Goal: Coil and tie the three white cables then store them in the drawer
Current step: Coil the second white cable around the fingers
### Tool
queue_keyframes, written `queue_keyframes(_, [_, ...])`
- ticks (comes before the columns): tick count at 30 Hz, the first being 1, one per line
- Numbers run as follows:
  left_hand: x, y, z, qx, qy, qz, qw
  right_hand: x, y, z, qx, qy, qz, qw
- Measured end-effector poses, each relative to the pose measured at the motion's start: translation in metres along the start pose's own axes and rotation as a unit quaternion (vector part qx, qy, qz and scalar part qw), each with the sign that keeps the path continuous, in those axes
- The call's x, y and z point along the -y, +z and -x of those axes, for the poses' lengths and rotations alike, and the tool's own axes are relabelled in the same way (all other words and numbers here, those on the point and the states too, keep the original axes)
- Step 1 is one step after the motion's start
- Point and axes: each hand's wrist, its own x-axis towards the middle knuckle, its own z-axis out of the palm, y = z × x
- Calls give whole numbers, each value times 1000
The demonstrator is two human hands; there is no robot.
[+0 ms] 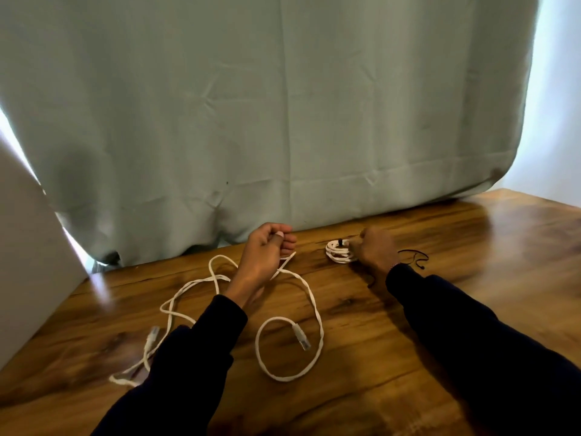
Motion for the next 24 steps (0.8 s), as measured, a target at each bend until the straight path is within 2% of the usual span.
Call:
queue_keyframes(2, [1, -8, 0, -6, 4, -2, 1000, 16, -7, 6, -12, -56, 18, 998])
queue_keyframes(3, [2, -12, 0, -9, 3, -9, 1000, 28, -12, 12, 0, -85, -8, 996])
queue_keyframes(4, [3, -15, 0, -13, 1, -12, 1000, 41, -17, 17, 27, -113, -48, 992])
queue_keyframes(6, [5, -23, -1, -27, -1, -9, 1000, 73, -28, 36, 141, -171, -93, 971])
queue_keyframes(7, [7, -28, 0, -33, -1, -6, 999, 88, -30, 48, 198, -206, -90, 954])
queue_keyframes(9, [8, -38, 1, -45, -2, -3, 999, 113, -24, 65, 241, -289, -65, 924])
queue_keyframes(11, [8, -47, 3, -57, 0, 3, 998, 132, -9, 78, 241, -354, -11, 904])
queue_keyframes(14, [2, -59, 5, -63, 25, -27, 997, 155, 9, 83, 250, -364, 13, 897])
queue_keyframes(18, [-3, -83, 6, -15, 67, -133, 989, 177, -4, 77, 203, -362, -107, 903])
queue_keyframes(21, [-9, -101, 7, 34, 42, -79, 995, 193, -29, 65, 123, -383, -173, 899])
queue_keyframes(24, [-13, -116, 1, 43, 78, -65, 994, 201, -49, 52, 87, -371, -247, 891])
